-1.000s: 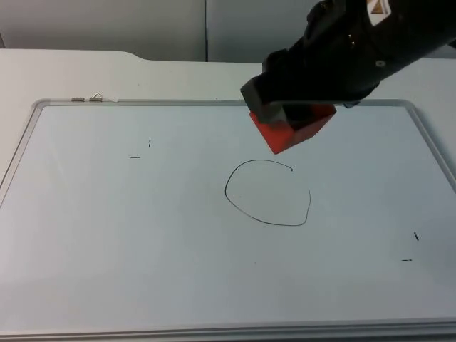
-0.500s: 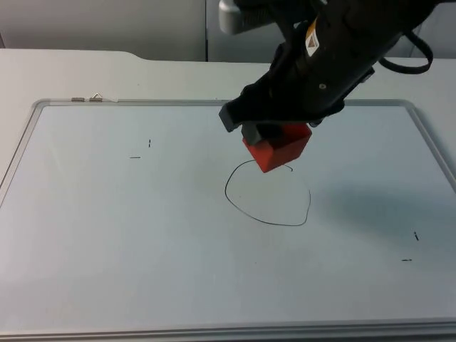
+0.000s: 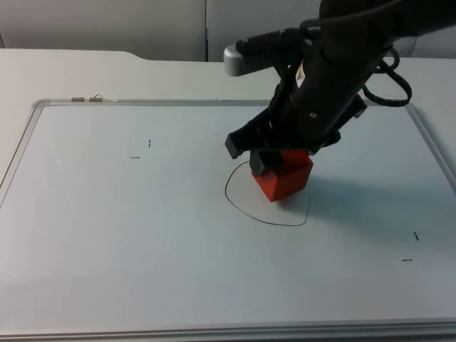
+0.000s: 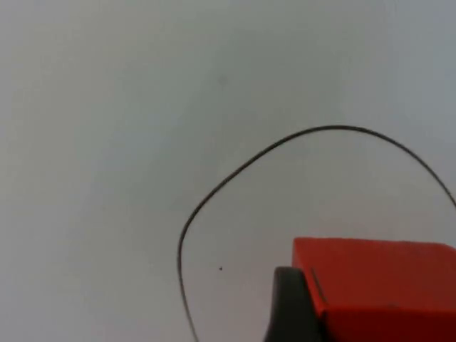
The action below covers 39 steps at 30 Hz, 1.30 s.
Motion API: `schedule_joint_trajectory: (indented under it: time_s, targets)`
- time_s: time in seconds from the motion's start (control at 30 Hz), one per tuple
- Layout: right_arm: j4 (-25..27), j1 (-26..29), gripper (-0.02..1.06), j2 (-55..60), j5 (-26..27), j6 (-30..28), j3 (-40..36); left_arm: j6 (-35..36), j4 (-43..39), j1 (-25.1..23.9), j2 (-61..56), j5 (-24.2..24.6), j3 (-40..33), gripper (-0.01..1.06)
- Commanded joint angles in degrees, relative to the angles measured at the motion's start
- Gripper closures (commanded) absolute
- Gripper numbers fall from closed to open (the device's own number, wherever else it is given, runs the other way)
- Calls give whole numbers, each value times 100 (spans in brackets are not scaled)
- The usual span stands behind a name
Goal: Pick up one cube with the left hand and another cube with the right hand. First place the cube in the right hand at the target position, then stack the cube in the left hand on top.
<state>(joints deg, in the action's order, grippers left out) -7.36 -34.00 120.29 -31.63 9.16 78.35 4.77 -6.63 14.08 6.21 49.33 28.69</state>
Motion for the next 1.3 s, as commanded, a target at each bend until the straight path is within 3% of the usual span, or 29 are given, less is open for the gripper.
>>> schedule_joint_trajectory:
  time_s: [0.0,0.73,0.9,1.03,1.07,1.1,1.13,1.27]
  targets:
    - [14,17,105,28,34,-58,50,6,-12,35,-34,-118,-35,105]
    - [150,17,102,304,91,-72,50,-4,-12,35,-34,-118,-35,105]
    - [166,17,77,276,91,-61,50,-4,-12,35,-34,-118,-35,105]
    - [166,17,17,165,129,-83,50,-4,-12,35,-34,-118,-45,105]
    - [166,17,17,165,129,-83,50,-4,-12,35,-34,-118,-45,105]
    - [133,17,4,118,204,-133,50,-4,-12,35,-34,-118,-45,105]
    - [133,17,-1,54,232,-237,63,-4,-12,35,-34,-118,-45,105]
    - [133,17,-1,-304,247,-369,160,-4,-12,35,-34,-118,-45,105]
